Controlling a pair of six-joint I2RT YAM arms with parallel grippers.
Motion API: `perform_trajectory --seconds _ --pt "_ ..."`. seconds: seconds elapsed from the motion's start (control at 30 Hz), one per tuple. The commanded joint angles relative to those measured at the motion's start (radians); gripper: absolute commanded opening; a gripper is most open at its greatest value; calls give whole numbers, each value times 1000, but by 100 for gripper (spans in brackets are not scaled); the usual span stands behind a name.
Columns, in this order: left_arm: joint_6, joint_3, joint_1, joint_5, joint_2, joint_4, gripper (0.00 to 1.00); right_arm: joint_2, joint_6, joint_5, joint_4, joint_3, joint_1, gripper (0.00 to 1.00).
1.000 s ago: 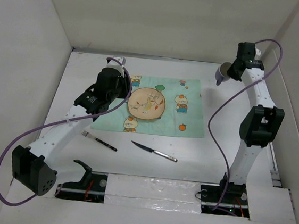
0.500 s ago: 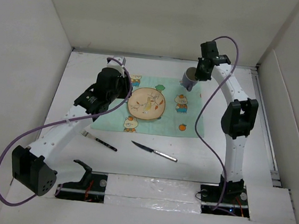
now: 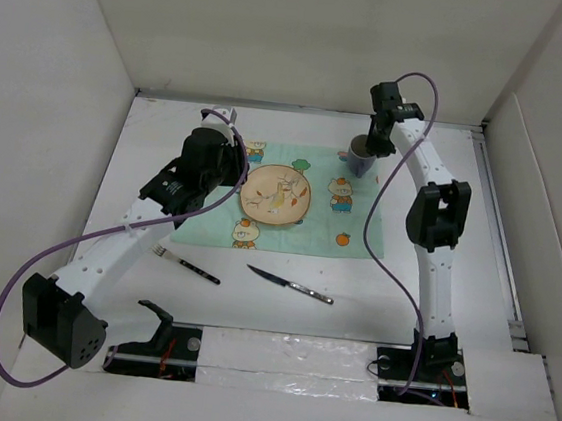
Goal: Set the dinner table for one person
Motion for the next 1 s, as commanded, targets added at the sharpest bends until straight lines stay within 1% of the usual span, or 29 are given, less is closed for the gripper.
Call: perform_trajectory --seconds 0.0,0.07,0.17,0.2,0.27,0.3,0.43,0.47,0.5,0.53,0.57,0.6,0.63,0.67,0.7,0.73,0.77,0.8,0.83,0.87,0.9,0.93,0.97 --pt "-8 -9 -1 -1 -28 24 29 -20 0 50 18 49 16 23" --pt "-8 -6 -1 -1 -28 25 29 -17 3 41 18 51 16 23" --pt "-3 2 -1 -7 -25 24 29 -14 10 14 11 51 6 26" --pt "-2 5 -1 -7 -23 25 29 -24 12 -2 16 51 -5 34" --pt "-2 5 -1 -7 -23 27 29 -32 12 -6 13 64 -5 35" --pt "1 11 -1 -7 -20 25 29 -43 12 -15 14 69 -5 38" --pt "6 31 -1 2 -5 28 29 -141 6 -54 51 89 -26 45" --pt "10 38 -1 1 -3 28 29 -209 -3 -58 88 78 -27 45" --pt "15 57 -1 5 6 25 29 -252 -12 -69 108 25 -27 46" --pt "26 71 -1 5 11 22 24 -301 -22 -80 140 -24 -27 45" --pt "30 83 -1 5 17 17 20 -419 -32 -104 204 -85 -27 41" --pt "35 104 -1 8 20 13 14 -485 -29 -193 244 -248 -27 16" --pt "39 114 -1 11 23 10 3 -554 -34 -250 299 -352 -27 5" --pt "41 126 -1 10 29 5 0 -625 -52 -316 406 -459 -4 0" --pt "40 143 -1 5 34 -6 0 -761 -62 -407 450 -659 12 0" --pt "40 149 -1 5 34 -9 0 -823 -69 -449 481 -754 32 0" --pt "40 154 -1 7 38 -10 0 -880 -80 -483 534 -843 86 0" --pt "38 157 -1 10 38 -13 0 -984 -88 -532 550 -927 119 0" --pt "38 160 -1 5 38 -16 0 -1029 -94 -542 553 -1063 160 0" --pt "43 164 -1 2 40 -16 0 -1061 -91 -545 533 -1119 199 0" --pt "49 166 -1 -11 44 -22 0 -1093 -89 -554 515 -1168 278 0" --pt "53 170 -1 -19 49 -24 0 -1130 -88 -546 499 -1213 317 4" --pt "59 177 -1 -28 58 -24 4 -1142 -57 -525 457 -1282 354 12"
